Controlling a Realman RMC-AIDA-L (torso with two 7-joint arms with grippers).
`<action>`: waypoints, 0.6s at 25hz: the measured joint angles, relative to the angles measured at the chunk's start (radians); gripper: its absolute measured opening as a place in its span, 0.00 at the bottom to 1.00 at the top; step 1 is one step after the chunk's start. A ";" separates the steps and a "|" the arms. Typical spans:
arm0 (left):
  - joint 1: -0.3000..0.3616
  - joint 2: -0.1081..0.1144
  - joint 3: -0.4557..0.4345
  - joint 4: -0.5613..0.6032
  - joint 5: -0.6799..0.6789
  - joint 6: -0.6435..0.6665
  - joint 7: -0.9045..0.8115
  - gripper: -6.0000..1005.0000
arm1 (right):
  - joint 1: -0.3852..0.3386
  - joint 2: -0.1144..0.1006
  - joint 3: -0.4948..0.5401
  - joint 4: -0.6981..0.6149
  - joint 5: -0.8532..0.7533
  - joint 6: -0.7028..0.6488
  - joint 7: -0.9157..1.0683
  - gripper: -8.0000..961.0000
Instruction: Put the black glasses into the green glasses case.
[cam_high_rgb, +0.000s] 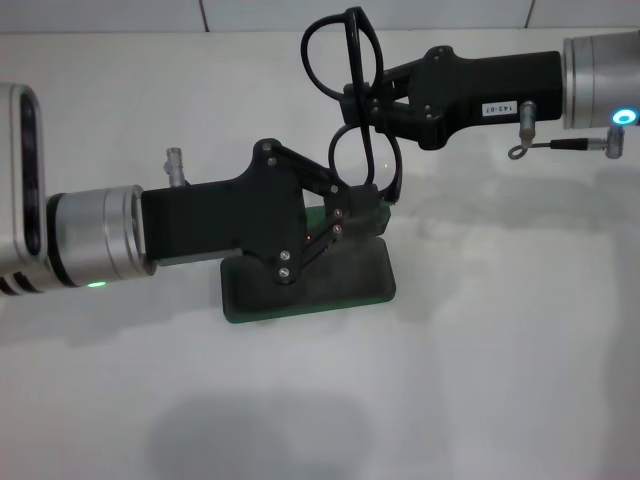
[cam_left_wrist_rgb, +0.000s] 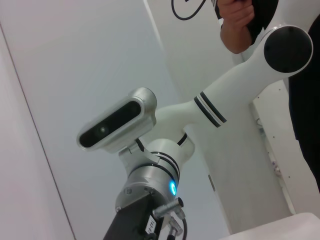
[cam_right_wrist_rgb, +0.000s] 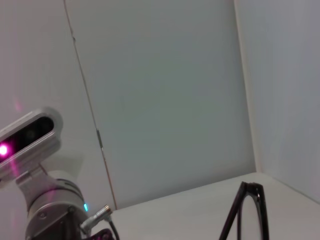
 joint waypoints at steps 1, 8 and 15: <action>-0.003 0.000 0.000 0.000 0.000 0.000 0.000 0.04 | -0.001 0.000 -0.003 0.000 0.000 -0.001 0.000 0.12; -0.011 -0.001 0.000 -0.002 -0.002 -0.002 0.000 0.04 | -0.002 -0.003 -0.012 -0.004 0.000 -0.032 -0.003 0.12; -0.012 -0.001 0.000 -0.002 -0.026 -0.003 -0.004 0.04 | -0.002 -0.003 -0.039 -0.011 -0.005 -0.039 -0.007 0.12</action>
